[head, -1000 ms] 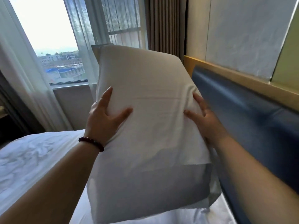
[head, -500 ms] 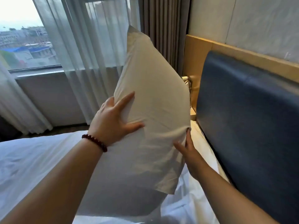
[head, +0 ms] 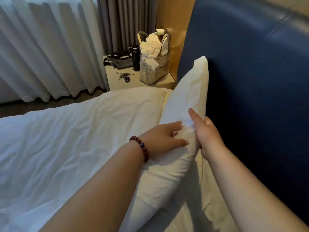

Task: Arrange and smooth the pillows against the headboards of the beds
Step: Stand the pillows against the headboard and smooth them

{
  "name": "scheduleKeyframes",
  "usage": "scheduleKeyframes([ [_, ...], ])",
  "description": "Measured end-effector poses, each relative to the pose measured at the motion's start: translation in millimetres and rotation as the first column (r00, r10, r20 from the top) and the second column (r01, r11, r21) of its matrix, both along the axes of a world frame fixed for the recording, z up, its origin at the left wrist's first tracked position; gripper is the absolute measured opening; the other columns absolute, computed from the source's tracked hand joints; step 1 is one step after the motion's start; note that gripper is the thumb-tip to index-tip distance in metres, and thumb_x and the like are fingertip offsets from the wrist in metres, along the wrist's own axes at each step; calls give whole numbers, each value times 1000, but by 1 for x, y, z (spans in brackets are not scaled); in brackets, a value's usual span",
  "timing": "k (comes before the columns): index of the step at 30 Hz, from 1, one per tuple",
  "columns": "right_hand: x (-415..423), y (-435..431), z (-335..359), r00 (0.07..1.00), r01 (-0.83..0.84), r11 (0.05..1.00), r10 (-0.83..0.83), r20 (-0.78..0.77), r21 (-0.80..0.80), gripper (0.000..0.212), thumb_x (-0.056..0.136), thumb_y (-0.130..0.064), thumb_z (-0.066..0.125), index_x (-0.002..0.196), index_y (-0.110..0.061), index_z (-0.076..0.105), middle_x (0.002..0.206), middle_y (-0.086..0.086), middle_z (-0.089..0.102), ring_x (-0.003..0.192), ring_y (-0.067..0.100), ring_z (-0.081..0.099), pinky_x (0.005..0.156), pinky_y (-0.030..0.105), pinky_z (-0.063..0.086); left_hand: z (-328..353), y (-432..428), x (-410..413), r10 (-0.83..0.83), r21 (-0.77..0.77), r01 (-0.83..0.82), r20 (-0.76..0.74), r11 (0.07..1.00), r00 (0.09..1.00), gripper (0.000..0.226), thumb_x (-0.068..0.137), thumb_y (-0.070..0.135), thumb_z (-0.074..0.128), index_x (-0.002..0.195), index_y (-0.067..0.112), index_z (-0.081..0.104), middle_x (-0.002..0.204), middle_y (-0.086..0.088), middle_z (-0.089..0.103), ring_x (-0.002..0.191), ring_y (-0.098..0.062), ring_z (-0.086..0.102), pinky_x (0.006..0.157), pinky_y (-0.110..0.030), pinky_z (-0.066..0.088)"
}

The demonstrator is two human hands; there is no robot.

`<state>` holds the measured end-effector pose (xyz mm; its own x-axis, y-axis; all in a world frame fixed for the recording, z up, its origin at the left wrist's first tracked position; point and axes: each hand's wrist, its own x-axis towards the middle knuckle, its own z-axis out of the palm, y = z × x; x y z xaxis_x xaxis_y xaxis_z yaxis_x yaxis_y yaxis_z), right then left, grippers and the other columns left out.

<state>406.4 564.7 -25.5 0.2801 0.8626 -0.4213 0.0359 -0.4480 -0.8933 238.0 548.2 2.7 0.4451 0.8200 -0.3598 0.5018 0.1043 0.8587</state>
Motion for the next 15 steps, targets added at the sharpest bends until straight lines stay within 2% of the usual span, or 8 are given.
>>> scheduleKeyframes([
  [1, 1, 9, 0, 996, 32, 999, -31, 79, -12, 111, 46, -78, 76, 139, -27, 42, 126, 0, 61, 105, 25, 64, 93, 46, 51, -9, -4, 5, 103, -67, -94, 153, 993, 983, 61, 84, 27, 69, 141, 24, 46, 134, 10, 58, 118, -6, 54, 109, -30, 38],
  [3, -1, 18, 0, 976, 45, 999, -40, 213, -19, 121, 48, -73, 77, 148, -27, 26, 136, 3, 52, 116, 32, 56, 99, 50, 48, -34, -9, 10, 421, -178, -381, 354, 907, 835, 47, 81, 19, 61, 128, 22, 59, 110, 7, 71, 103, -11, 64, 99, -35, 48],
  [5, -6, 19, -6, 946, 31, 999, -25, 323, -14, 111, 63, -59, 79, 150, -26, 20, 140, 5, 49, 120, 32, 53, 100, 48, 46, -51, -10, 8, 618, -229, -577, 366, 784, 696, 41, 83, 22, 58, 123, 24, 60, 103, 6, 72, 96, -10, 66, 93, -35, 52],
  [6, -9, 18, -9, 929, 24, 1000, -23, 370, 1, 106, 67, -55, 79, 150, -25, 21, 139, 5, 50, 120, 32, 53, 100, 46, 47, -56, -11, 4, 655, -226, -617, 341, 753, 674, 40, 84, 24, 58, 124, 27, 59, 108, 8, 70, 94, -5, 66, 90, -32, 53],
  [8, -9, 12, -18, 908, 22, 999, -32, 417, 28, 100, 69, -54, 77, 148, -25, 23, 137, 4, 51, 120, 30, 54, 99, 45, 46, -64, -16, -6, 645, -172, -622, 237, 764, 726, 43, 91, 27, 57, 133, 31, 51, 124, 10, 60, 94, 4, 60, 82, -18, 49],
  [9, -5, 9, -21, 906, 22, 999, -40, 421, 48, 98, 70, -54, 77, 148, -26, 24, 137, 3, 51, 120, 29, 53, 99, 44, 46, -72, -19, -11, 603, -129, -589, 165, 798, 781, 48, 92, 31, 57, 139, 32, 46, 131, 10, 55, 102, 2, 58, 84, -16, 44],
  [12, 18, -6, -25, 916, 43, 998, -61, 397, 56, 90, 74, -51, 76, 147, -29, 27, 137, 0, 52, 120, 26, 53, 93, 34, 42, -102, -38, -16, 441, -130, -437, 1, 890, 897, 61, 92, 43, 57, 147, 30, 35, 147, 7, 42, 132, -12, 42, 102, -21, 30],
  [15, 50, -27, -31, 913, 27, 999, -18, 407, -18, 85, 81, -47, 72, 150, -34, 24, 140, 0, 50, 118, 22, 52, 88, 28, 36, -133, -65, -4, 384, -251, -388, -65, 887, 921, 71, 89, 56, 55, 148, 25, 33, 153, 5, 37, 139, -14, 34, 109, -25, 25],
])
